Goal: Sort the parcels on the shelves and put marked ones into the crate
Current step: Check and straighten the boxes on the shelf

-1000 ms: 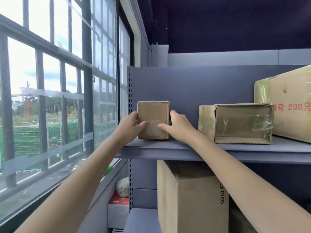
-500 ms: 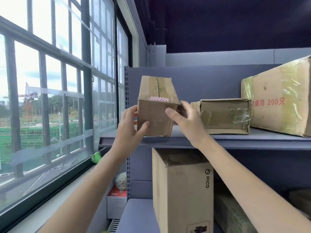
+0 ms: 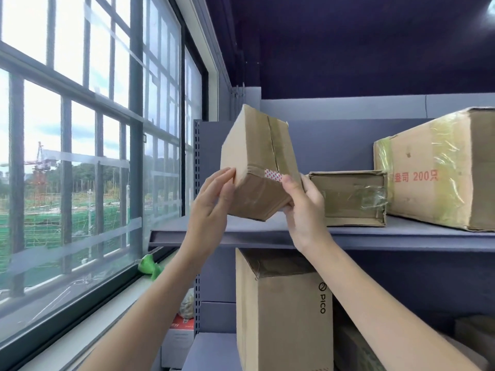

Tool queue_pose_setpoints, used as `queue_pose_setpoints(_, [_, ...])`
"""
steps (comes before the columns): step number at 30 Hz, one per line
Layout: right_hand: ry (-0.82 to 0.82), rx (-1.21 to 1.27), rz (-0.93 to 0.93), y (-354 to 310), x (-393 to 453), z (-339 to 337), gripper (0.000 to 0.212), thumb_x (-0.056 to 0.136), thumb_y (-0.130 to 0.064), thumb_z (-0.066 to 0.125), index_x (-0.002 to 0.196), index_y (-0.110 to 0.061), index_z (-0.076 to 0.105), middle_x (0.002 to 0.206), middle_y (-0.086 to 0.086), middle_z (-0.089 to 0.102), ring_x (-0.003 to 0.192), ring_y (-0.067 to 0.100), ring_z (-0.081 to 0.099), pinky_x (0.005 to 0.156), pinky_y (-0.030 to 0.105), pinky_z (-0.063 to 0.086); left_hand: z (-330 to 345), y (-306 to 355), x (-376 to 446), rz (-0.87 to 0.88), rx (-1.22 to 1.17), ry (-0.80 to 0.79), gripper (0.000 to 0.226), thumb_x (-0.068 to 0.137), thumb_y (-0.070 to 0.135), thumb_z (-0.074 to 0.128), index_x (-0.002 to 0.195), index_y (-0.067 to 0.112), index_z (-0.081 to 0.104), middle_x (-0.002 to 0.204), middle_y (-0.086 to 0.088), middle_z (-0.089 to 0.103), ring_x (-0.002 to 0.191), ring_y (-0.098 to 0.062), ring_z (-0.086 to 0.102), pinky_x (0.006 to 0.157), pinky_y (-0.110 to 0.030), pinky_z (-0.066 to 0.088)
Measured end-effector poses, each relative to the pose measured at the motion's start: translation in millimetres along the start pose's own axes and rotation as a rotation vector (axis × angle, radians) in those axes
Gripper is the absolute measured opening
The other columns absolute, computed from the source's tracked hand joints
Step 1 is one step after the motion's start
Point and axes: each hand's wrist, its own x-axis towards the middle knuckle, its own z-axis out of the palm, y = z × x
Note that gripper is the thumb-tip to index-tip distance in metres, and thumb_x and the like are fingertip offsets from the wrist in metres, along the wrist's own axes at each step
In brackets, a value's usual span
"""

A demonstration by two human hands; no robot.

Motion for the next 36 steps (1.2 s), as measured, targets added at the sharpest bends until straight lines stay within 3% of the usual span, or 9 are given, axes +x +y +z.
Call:
queue_pose_setpoints(3, [0.029, 0.206, 0.019, 0, 1, -4, 0.018, 0.093, -0.007, 0.047, 0.099, -0.011, 0.063, 0.085, 0.001, 0.067, 0.075, 0.012, 0.062, 0.065, 0.027, 0.047, 5, 4, 5, -0.063, -0.107, 0.032, 0.023, 0.085, 0.034, 0.056, 0.107, 0.041, 0.059, 0.130, 0.001, 0.048, 0.125, -0.014, 0.046, 0.104, -0.035, 0.039])
queue_pose_setpoints(7, [0.004, 0.310, 0.019, 0, 0, -8, 0.024, 0.094, -0.006, 0.041, 0.107, -0.008, 0.061, 0.087, 0.004, 0.065, 0.077, 0.016, 0.059, 0.061, 0.028, 0.046, 7, 8, 10, -0.334, -0.211, 0.086, 0.066, 0.079, 0.028, 0.070, 0.136, 0.020, 0.038, 0.129, -0.001, 0.050, 0.121, -0.018, 0.048, 0.094, -0.027, 0.037])
queue_pose_setpoints(10, [-0.057, 0.248, 0.043, 0, 1, -9, 0.024, 0.096, -0.006, 0.037, 0.102, -0.008, 0.061, 0.084, 0.001, 0.066, 0.077, 0.014, 0.058, 0.067, 0.028, 0.047, 5, 3, 8, -0.376, -0.396, -0.011, 0.068, 0.055, 0.040, 0.075, 0.115, 0.016, 0.053, 0.103, 0.002, 0.066, 0.096, -0.015, 0.062, 0.078, -0.028, 0.050])
queue_pose_setpoints(13, [-0.039, -0.068, 0.043, -1, 2, -9, 0.028, 0.097, -0.009, 0.041, 0.120, -0.015, 0.056, 0.111, -0.003, 0.058, 0.102, 0.010, 0.054, 0.095, 0.028, 0.041, 4, 1, 4, -0.355, -0.439, 0.030, 0.071, 0.055, 0.034, 0.077, 0.119, 0.017, 0.050, 0.111, -0.004, 0.063, 0.095, -0.017, 0.063, 0.071, -0.029, 0.053])
queue_pose_setpoints(16, [-0.121, -0.249, -0.032, -5, 3, -11, 0.016, 0.094, -0.025, 0.051, 0.104, -0.024, 0.062, 0.111, -0.006, 0.064, 0.104, 0.004, 0.058, 0.096, 0.023, 0.042, 7, 6, 4, -0.221, -0.329, 0.108, 0.056, 0.072, 0.009, 0.075, 0.119, 0.024, 0.048, 0.109, 0.005, 0.064, 0.097, -0.006, 0.062, 0.080, -0.022, 0.052])
queue_pose_setpoints(18, [-0.215, -0.243, 0.016, -8, 2, -11, 0.036, 0.085, -0.041, 0.059, 0.114, -0.019, 0.060, 0.113, -0.006, 0.066, 0.107, 0.005, 0.060, 0.095, 0.022, 0.046, 9, 10, 2, -0.163, -0.284, 0.096, 0.051, 0.079, 0.005, 0.069, 0.119, 0.030, 0.047, 0.109, 0.011, 0.064, 0.101, -0.003, 0.061, 0.084, -0.022, 0.051])
queue_pose_setpoints(26, [-0.070, 0.013, 0.049, -3, 0, -14, 0.022, 0.085, -0.006, 0.060, 0.105, -0.016, 0.060, 0.104, 0.001, 0.069, 0.100, 0.016, 0.064, 0.093, 0.031, 0.049, -4, 28, 3, -0.107, -0.213, 0.072, 0.031, 0.089, 0.003, 0.055, 0.111, 0.026, 0.057, 0.118, 0.005, 0.055, 0.090, 0.014, 0.056, 0.072, -0.005, 0.044])
queue_pose_setpoints(31, [-0.111, 0.192, 0.141, -1, -6, -15, 0.023, 0.091, -0.008, 0.051, 0.111, -0.010, 0.059, 0.101, 0.000, 0.069, 0.093, 0.011, 0.065, 0.087, 0.024, 0.052, -12, 24, 0, -0.333, -0.291, 0.010, 0.087, 0.057, 0.043, 0.074, 0.134, 0.020, 0.041, 0.126, 0.000, 0.057, 0.112, -0.017, 0.059, 0.092, -0.032, 0.047])
queue_pose_setpoints(36, [-0.119, -0.223, 0.062, -4, -10, -10, 0.029, 0.094, -0.006, 0.048, 0.120, -0.015, 0.056, 0.108, -0.010, 0.060, 0.084, -0.011, 0.057, 0.080, 0.004, 0.046, -7, 24, -9, -0.334, -0.418, -0.033, 0.056, 0.070, 0.019, 0.076, 0.118, 0.013, 0.048, 0.112, -0.007, 0.066, 0.094, -0.018, 0.068, 0.070, -0.027, 0.056])
